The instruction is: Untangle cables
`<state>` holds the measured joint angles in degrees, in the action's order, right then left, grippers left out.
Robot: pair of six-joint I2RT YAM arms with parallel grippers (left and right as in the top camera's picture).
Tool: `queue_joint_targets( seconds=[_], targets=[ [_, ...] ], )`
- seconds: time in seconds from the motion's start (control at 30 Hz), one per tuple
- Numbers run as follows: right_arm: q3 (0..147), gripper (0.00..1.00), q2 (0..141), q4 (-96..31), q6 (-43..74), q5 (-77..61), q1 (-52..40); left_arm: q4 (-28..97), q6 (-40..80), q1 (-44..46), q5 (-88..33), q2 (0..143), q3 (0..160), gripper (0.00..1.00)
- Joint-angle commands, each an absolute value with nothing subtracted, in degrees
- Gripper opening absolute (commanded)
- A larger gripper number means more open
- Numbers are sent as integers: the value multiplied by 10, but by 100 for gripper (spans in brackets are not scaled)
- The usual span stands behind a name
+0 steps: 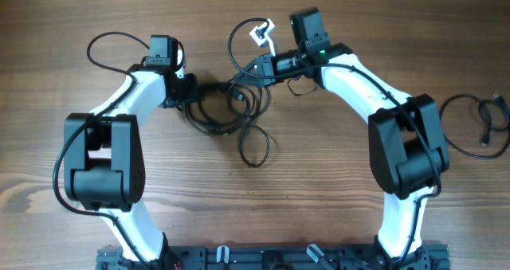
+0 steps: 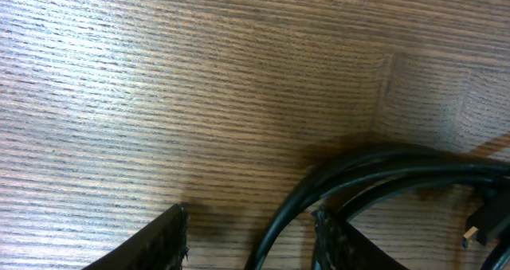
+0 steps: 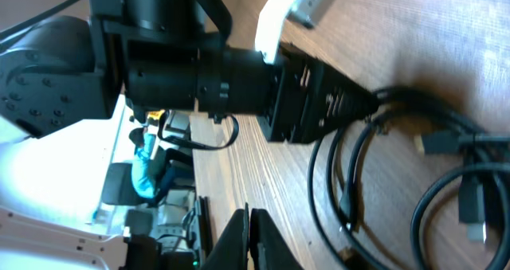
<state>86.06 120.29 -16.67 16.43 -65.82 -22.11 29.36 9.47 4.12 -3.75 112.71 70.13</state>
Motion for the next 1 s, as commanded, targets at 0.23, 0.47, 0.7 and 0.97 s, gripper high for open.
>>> queue_joint_targets(
  seconds=[0.23, 0.47, 0.7, 0.97],
  targets=[
    [839, 39, 1189, -235, 118, -171, -372, 295, 94, 44, -45, 1152, 694, 56],
    [839, 39, 1204, -245, 89, 33, -431, 295, 95, 44, -45, 1152, 694, 57],
    [839, 38, 1241, -246, 90, 7, -431, 295, 94, 44, -45, 1152, 694, 57],
    [839, 11, 1280, -262, 90, 0, -432, 296, 94, 44, -45, 1152, 694, 57]
  ],
)
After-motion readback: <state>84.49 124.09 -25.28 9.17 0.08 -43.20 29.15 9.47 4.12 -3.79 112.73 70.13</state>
